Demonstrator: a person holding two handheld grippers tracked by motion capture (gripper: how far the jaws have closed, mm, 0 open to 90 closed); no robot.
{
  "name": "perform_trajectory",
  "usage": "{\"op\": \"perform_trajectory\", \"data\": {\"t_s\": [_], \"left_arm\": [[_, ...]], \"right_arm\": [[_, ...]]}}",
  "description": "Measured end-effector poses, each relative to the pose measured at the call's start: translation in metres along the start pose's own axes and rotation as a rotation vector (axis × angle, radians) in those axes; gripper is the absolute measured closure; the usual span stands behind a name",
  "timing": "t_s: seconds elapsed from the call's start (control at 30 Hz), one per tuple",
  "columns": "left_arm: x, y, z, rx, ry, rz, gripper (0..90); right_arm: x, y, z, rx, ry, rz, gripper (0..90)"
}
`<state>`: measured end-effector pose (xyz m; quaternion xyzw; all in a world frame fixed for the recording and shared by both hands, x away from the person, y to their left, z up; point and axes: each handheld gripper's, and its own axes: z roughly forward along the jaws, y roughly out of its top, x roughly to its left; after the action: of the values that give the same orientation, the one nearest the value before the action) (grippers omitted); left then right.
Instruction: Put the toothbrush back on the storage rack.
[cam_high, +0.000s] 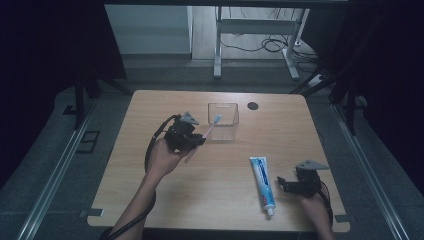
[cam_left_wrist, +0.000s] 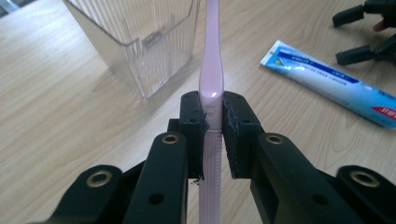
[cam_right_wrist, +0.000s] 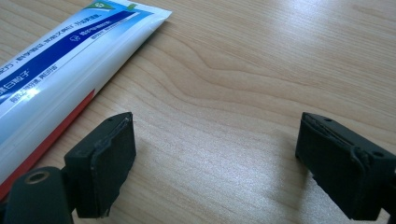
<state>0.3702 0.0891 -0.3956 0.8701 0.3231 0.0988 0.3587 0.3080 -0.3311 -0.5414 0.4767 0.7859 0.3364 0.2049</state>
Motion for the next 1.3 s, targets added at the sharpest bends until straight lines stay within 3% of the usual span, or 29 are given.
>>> {"op": "perform_trajectory", "data": {"t_s": [0.33, 0.6, 1.1, 1.3], "left_arm": [[0.005, 0.015, 0.002, -0.038, -0.002, 0.009, 78.8], [0.012, 0.027, 0.005, -0.074, -0.017, -0.01, 78.8], [0.023, 0.049, 0.019, -0.133, 0.018, 0.007, 78.8], [0.029, 0.057, 0.026, -0.164, 0.019, -0.016, 78.8]], "right_arm": [[0.0, 0.0, 0.0, 0.0, 0.0, 0.0, 11.8], [0.0, 0.0, 0.0, 0.0, 0.0, 0.0, 11.8], [0.0, 0.0, 0.0, 0.0, 0.001, 0.001, 11.8], [0.0, 0.0, 0.0, 0.0, 0.003, 0.001, 11.8]]}}
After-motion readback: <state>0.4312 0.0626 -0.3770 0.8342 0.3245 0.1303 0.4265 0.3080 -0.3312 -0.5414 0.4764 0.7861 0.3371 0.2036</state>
